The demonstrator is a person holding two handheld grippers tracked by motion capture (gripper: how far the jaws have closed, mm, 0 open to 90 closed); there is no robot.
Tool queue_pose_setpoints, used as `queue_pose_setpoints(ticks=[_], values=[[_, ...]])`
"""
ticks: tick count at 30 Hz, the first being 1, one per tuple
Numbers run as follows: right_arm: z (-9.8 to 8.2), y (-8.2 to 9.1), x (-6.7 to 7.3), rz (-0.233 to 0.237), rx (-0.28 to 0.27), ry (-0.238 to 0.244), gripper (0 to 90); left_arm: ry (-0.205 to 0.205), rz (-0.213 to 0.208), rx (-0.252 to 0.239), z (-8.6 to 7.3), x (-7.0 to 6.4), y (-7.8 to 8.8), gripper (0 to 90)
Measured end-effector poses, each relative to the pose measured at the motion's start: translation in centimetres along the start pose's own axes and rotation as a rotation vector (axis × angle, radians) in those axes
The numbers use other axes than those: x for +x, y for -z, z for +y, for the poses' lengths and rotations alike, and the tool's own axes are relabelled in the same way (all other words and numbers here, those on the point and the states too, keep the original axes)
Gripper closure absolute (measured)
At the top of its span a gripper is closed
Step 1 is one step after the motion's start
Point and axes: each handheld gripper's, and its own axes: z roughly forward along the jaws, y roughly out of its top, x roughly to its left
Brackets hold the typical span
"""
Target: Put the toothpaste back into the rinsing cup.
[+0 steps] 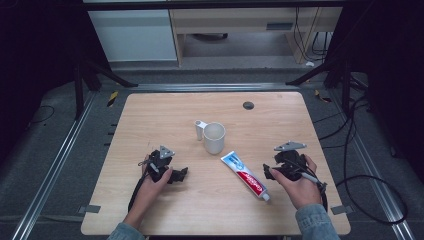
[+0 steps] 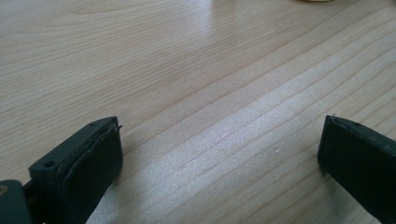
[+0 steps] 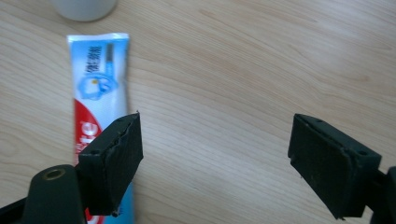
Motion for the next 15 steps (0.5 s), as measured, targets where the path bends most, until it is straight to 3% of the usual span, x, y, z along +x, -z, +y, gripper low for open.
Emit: queue_pose_setpoints(ticks=[3, 8, 15], values=[[1.0, 0.1, 0.7, 0.008, 0.03, 0.031, 21.7, 0.0, 0.0, 0.0, 0.0, 0.0, 0.0, 0.0], [2.1, -0.3, 1.4, 0.049, 0.092, 0.025, 17.0, 0.002, 0.001, 0.0, 0.0, 0.0, 0.0, 0.0], [3.4, -0.7, 2.6, 0.068, 0.124, 0.042, 18.3, 0.003, 0.005, 0.003, 0.1, 0.1, 0.0, 0.0]])
